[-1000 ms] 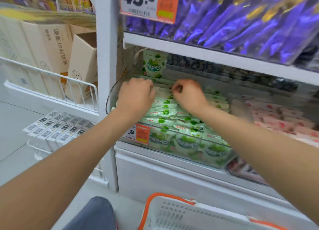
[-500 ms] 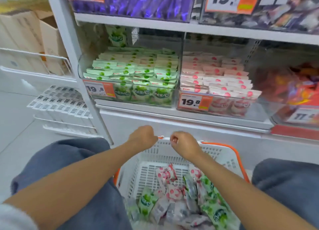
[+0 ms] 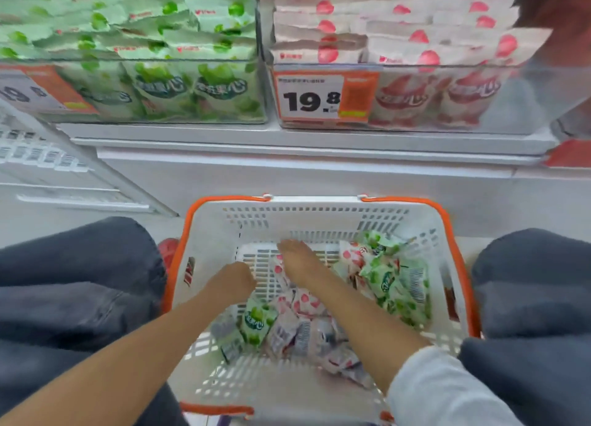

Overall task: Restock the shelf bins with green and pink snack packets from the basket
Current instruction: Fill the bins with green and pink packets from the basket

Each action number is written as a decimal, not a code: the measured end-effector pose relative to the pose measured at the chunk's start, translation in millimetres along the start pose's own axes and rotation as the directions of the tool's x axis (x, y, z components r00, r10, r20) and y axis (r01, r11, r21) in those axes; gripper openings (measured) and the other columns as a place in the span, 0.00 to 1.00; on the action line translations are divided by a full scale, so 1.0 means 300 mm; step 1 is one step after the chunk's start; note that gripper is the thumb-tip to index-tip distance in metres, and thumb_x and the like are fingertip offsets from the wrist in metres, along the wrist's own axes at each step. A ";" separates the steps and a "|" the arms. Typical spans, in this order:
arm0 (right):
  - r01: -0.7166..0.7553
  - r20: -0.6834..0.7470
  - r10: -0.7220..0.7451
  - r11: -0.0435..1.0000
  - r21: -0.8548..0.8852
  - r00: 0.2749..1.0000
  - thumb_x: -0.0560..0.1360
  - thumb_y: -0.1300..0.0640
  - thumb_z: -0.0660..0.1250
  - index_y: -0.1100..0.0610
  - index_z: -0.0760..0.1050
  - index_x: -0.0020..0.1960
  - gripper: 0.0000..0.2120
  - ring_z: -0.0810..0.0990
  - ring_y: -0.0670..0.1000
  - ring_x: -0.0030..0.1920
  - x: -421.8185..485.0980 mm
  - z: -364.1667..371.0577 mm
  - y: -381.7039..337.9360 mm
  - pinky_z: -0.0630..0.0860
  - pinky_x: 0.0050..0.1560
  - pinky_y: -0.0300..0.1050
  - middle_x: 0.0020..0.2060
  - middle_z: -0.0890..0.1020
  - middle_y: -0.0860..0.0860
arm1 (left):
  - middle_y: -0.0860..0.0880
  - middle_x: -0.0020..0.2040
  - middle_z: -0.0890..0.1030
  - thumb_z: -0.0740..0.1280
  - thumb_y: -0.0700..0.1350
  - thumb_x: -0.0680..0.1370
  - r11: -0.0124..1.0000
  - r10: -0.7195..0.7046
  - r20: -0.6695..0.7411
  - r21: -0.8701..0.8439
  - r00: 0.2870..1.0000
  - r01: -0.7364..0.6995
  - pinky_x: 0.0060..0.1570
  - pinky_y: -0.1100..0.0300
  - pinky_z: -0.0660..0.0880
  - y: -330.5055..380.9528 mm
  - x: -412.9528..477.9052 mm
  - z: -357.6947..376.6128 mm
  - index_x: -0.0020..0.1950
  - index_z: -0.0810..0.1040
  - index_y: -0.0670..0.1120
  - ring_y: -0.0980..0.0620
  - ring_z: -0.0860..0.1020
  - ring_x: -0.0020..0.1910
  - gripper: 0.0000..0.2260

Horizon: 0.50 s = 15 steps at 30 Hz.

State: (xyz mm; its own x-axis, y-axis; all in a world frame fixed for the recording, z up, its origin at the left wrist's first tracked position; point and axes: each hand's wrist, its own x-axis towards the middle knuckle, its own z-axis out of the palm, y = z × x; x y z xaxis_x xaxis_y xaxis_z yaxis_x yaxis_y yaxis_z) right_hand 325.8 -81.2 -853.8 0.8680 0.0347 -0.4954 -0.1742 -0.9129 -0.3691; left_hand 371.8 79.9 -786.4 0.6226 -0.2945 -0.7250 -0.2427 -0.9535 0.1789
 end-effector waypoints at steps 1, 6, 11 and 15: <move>0.032 0.013 -0.031 0.997 -0.074 0.999 0.75 0.67 0.65 0.62 0.52 0.78 0.36 0.58 0.59 0.75 0.034 0.015 0.011 0.56 0.75 0.51 0.75 0.60 0.60 | 0.45 0.31 0.72 0.59 0.39 0.77 1.000 -0.014 0.012 -0.025 1.000 0.014 0.40 0.53 0.75 -0.017 0.014 0.018 0.29 0.67 0.44 0.50 0.71 0.31 0.16; -0.010 0.150 0.054 0.960 -0.281 0.987 0.76 0.64 0.65 0.62 0.67 0.70 0.24 0.69 0.60 0.65 0.053 0.063 0.114 0.65 0.68 0.54 0.64 0.73 0.60 | 0.40 0.51 0.82 0.62 0.41 0.79 0.991 -0.038 0.060 -0.126 0.998 0.045 0.51 0.50 0.79 -0.044 0.032 0.062 0.47 0.80 0.39 0.43 0.81 0.49 0.09; -0.103 0.009 0.106 0.942 0.320 0.994 0.75 0.54 0.71 0.57 0.74 0.46 0.08 0.75 0.53 0.47 -0.048 -0.022 0.161 0.73 0.50 0.48 0.45 0.75 0.53 | 0.45 0.69 0.72 0.68 0.46 0.79 0.978 0.018 0.068 -0.210 0.998 -0.004 0.59 0.59 0.72 0.038 0.016 0.009 0.69 0.71 0.43 0.47 0.73 0.65 0.20; -0.055 -0.070 0.194 0.572 0.819 0.978 0.69 0.64 0.76 0.59 0.74 0.57 0.20 0.82 0.52 0.52 -0.196 -0.255 0.150 0.81 0.53 0.51 0.52 0.82 0.54 | 0.51 0.60 0.77 0.78 0.42 0.70 0.755 0.270 0.051 -0.631 0.961 -0.179 0.42 0.72 0.74 0.225 -0.083 -0.106 0.65 0.71 0.50 0.56 0.78 0.56 0.27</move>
State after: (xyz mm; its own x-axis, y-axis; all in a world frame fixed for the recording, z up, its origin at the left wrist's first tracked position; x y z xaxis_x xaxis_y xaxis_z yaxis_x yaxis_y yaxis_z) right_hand 302.5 -155.4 -781.1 0.8481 -0.1722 -0.5011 -0.5278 -0.1911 -0.8276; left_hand 363.5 20.8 -735.1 0.4947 -0.5377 -0.6828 0.1745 -0.7082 0.6841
